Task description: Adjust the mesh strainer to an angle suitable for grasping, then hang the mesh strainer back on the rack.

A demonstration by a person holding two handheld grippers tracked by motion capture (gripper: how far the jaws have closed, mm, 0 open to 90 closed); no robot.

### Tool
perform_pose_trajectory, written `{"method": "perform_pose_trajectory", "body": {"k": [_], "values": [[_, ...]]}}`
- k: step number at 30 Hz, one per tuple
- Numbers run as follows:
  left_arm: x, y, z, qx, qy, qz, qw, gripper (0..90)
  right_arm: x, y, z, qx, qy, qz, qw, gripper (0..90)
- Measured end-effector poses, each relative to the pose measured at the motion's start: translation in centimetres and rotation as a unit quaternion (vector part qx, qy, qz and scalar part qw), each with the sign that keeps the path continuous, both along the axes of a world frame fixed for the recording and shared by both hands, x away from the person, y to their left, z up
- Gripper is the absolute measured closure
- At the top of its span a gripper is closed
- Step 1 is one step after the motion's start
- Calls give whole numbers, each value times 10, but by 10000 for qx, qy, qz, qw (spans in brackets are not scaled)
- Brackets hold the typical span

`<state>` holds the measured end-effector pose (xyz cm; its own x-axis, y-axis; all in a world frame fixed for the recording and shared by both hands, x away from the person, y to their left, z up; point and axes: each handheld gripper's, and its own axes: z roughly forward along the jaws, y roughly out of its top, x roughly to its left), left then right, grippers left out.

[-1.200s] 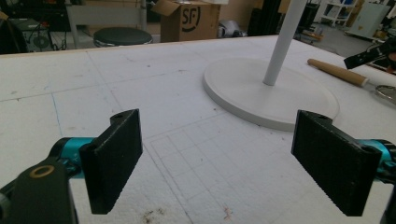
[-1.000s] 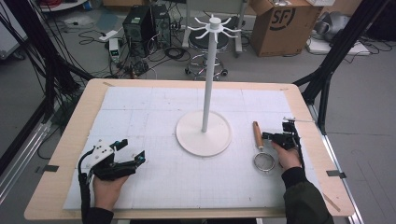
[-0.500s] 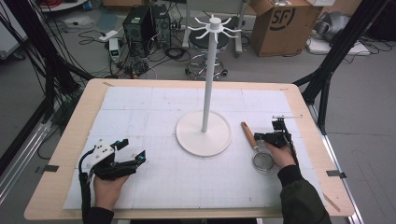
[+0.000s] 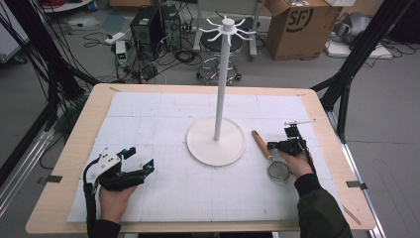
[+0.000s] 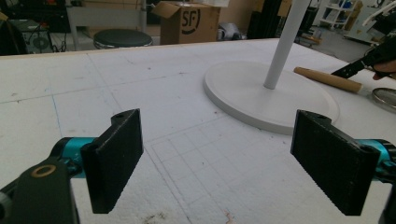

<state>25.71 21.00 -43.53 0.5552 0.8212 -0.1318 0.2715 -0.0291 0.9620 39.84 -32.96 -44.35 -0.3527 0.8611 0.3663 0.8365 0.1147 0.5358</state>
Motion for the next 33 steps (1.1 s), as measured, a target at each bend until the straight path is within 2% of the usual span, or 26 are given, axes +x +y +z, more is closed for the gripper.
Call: {"method": "perform_pose_trajectory", "body": {"k": [4,9,10,12,13,14,16,20,24,26,29,33], "values": [[0,0,0,5,-9,-9,10000,174,2,6,1,-61,33,91,9999,900],[1,0,-1,-7,-25,0,10000,174,1,12,0,23,33,287,9996,900],[1,0,0,43,-31,-38,10000,174,0,13,0,13,43,333,9994,900],[2,0,0,73,-30,-59,10000,174,-1,16,2,-57,1,292,9996,899],[3,0,-1,67,-50,-97,9999,174,-2,14,2,-124,-87,266,9995,880],[4,0,-2,41,-32,-112,9999,174,-3,12,4,-118,-137,144,9997,765],[6,0,-3,34,-4,-112,9999,174,-7,4,7,57,-344,-19,9994,719],[4,0,-1,21,-23,-88,10000,174,-16,-9,11,478,-527,-204,9973,586],[4,-1,-1,11,-45,-80,10000,176,-24,-11,17,577,-638,-145,9962,496],[6,-1,-1,12,-23,-76,10000,176,-27,-10,18,596,-705,-12,9957,490],[6,-1,-1,15,-48,-73,10000,176,-32,-6,22,605,-718,168,9954,411],[6,0,-1,6,-37,-65,10000,176,-34,1,22,571,-725,362,9951,434]]}}
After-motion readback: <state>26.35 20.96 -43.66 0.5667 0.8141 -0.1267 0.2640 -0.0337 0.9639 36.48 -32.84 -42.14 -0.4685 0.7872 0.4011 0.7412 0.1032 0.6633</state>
